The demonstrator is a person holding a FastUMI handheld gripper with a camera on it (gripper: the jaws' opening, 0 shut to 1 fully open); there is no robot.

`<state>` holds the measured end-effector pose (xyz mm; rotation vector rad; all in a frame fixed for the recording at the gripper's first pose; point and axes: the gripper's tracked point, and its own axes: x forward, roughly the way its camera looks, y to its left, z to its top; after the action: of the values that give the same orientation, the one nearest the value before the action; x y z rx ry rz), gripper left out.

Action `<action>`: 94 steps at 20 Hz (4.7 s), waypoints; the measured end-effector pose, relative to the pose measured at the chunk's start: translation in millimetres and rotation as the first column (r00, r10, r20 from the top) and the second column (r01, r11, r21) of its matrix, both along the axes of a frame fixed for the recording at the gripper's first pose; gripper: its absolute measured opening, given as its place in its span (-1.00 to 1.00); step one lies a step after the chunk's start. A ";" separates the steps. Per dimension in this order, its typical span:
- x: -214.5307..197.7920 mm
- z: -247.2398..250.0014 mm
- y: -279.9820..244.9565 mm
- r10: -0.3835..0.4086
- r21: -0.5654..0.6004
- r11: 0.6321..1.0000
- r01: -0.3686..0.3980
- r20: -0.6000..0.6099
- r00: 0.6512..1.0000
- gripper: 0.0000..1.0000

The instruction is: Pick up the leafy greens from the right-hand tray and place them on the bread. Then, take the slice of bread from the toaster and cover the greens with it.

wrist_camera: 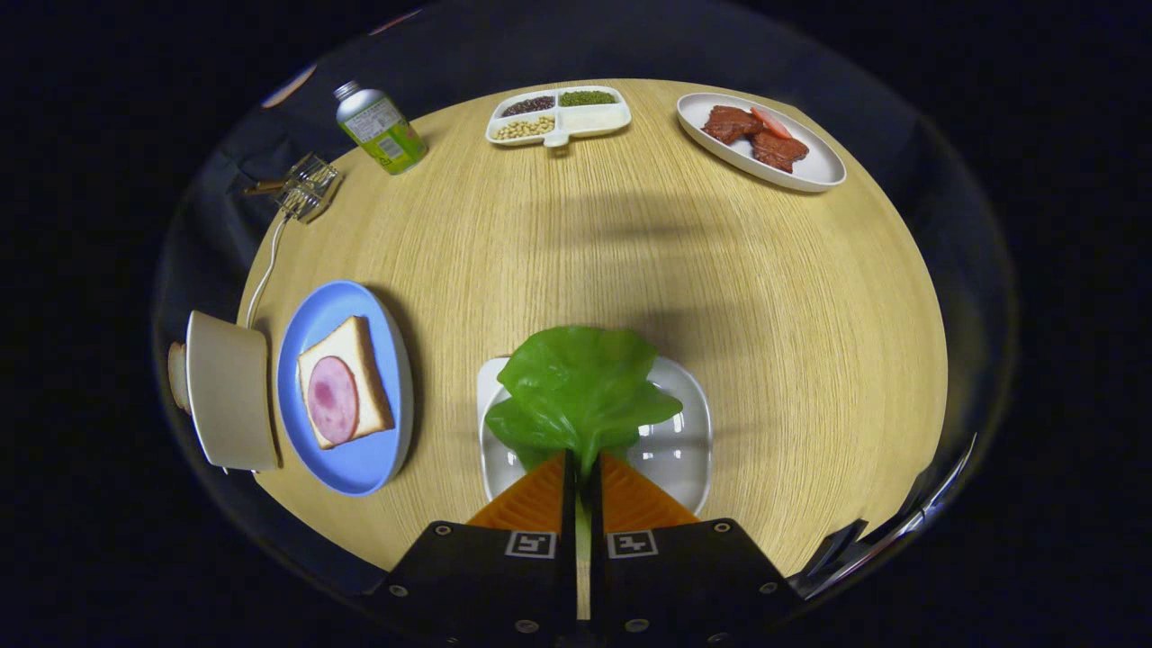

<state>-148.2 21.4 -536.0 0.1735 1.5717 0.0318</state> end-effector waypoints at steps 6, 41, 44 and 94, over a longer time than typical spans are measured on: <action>12.6 29.3 19.1 0.031 0.022 0.999 -0.032 0.046 0.998 -0.87; 58.2 57.2 213.5 0.297 0.223 0.919 -0.325 0.151 0.943 -0.84; 60.8 50.3 212.1 0.323 0.181 0.919 -0.350 0.164 0.932 -0.74; 74.1 177.8 442.5 0.261 0.162 0.952 -0.260 0.011 0.965 0.09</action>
<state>-74.1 463.9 -358.2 0.0924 1.5942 0.3676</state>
